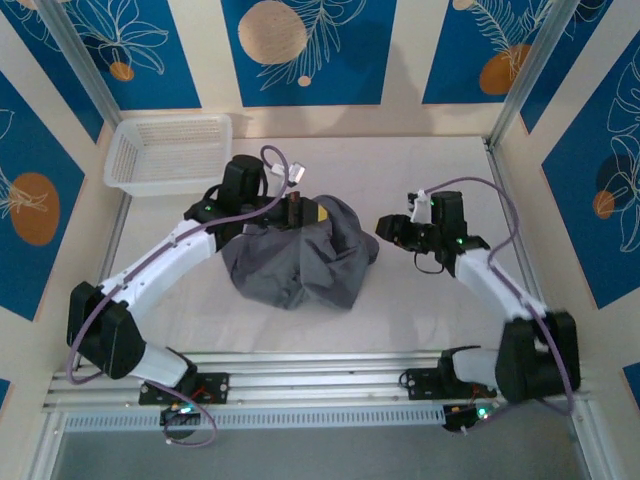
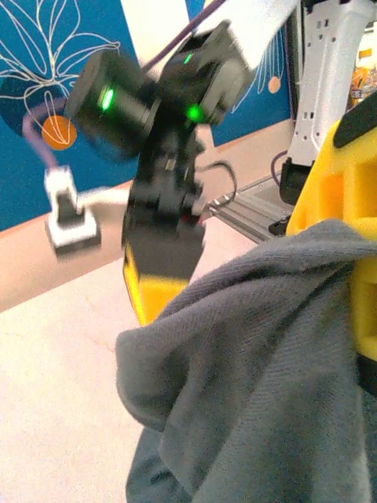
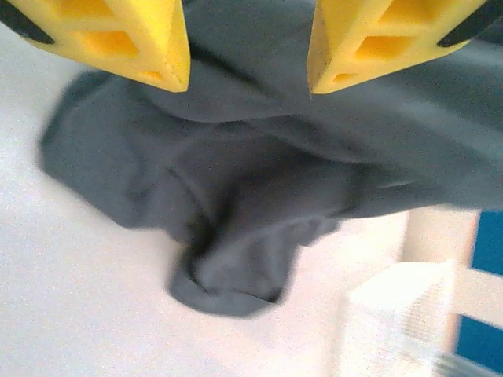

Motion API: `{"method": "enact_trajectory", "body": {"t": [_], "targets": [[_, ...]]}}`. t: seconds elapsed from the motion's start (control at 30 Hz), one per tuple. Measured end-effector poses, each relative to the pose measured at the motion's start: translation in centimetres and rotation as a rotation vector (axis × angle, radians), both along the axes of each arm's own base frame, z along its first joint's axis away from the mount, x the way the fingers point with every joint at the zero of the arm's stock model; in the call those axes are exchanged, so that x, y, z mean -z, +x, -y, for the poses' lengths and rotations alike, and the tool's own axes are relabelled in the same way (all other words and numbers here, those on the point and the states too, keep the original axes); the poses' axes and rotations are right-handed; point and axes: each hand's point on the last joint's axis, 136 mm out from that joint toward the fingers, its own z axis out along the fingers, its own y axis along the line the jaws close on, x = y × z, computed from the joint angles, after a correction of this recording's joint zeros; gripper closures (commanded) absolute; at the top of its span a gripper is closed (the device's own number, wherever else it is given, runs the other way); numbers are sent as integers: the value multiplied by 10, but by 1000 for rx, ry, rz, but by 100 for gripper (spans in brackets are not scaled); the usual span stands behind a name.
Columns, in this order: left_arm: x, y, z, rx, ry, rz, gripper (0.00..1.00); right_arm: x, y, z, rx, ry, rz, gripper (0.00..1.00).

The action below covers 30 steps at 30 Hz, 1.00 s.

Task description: Fold the inside-out t-shirt

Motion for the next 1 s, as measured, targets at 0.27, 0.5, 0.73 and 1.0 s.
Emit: {"method": "enact_trajectory", "body": {"t": [0.27, 0.5, 0.73, 1.0], "targets": [[15, -2, -1, 19, 25, -56, 100, -31, -43, -70, -282, -243, 565, 26], [18, -5, -2, 29, 40, -62, 100, 0, 0, -86, -334, -457, 585, 80], [30, 38, -52, -135, 126, -31, 96, -52, -50, -121, -620, -120, 623, 100], [71, 58, -69, -151, 176, -17, 35, -107, -101, -126, -758, 184, 587, 100]]}}
